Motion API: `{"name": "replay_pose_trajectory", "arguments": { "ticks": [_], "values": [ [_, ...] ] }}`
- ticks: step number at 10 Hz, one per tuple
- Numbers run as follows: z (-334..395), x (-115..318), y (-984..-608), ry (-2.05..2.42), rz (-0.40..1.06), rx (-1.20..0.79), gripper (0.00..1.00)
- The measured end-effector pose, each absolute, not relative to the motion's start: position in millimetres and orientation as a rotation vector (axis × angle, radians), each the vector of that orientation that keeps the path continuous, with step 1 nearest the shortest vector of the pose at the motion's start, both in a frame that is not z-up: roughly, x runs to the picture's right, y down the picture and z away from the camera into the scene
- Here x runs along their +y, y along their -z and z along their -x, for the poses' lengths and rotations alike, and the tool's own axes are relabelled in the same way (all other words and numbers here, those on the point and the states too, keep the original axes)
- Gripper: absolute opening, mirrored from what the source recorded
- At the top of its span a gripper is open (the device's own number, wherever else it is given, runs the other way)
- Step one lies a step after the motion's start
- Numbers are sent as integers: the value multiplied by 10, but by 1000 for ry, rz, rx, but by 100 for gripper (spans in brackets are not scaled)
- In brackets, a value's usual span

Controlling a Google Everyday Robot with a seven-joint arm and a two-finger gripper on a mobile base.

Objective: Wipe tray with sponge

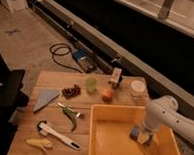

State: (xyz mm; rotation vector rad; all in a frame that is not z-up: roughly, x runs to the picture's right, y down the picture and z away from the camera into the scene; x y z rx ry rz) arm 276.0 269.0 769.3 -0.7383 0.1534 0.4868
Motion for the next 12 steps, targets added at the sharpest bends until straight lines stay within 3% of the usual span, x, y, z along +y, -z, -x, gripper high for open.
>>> {"name": "replay_pose_trajectory", "arguments": {
  "ticks": [4,8,12],
  "values": [
    [-2234,2552,-7460,-401,690,69,0],
    [-1598,2791,-7209,-262,739,-53,0],
    [-1732,3062,-7120,-294,823,-23,0]
  ]
}}
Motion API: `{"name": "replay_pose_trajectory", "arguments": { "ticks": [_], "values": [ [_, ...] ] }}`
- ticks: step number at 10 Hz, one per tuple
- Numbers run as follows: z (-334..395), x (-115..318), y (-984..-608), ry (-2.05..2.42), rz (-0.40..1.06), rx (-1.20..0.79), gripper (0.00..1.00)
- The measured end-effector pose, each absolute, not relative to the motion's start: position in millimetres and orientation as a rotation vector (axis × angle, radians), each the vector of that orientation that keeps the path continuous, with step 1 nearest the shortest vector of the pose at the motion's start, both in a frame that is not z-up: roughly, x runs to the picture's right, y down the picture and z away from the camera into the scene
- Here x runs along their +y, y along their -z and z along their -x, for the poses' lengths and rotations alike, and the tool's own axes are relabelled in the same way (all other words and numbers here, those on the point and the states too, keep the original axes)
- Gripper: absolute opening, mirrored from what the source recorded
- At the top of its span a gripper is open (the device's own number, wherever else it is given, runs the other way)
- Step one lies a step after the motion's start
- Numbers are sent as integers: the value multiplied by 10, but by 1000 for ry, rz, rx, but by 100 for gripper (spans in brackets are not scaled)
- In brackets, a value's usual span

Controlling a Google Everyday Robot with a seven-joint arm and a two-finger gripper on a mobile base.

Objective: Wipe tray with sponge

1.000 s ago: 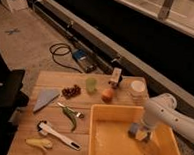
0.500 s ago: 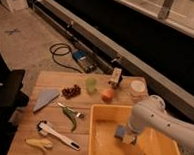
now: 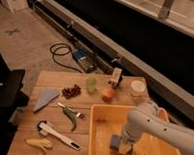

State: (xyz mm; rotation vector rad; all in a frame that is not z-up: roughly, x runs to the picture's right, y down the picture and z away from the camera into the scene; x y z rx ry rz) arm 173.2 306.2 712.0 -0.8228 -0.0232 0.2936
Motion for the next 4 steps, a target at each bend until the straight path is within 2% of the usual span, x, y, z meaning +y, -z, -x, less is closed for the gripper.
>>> {"name": "replay_pose_trajectory", "arguments": {
  "ticks": [4],
  "values": [
    [-2383,2952,-7311,-375,834,85,0]
  ]
}}
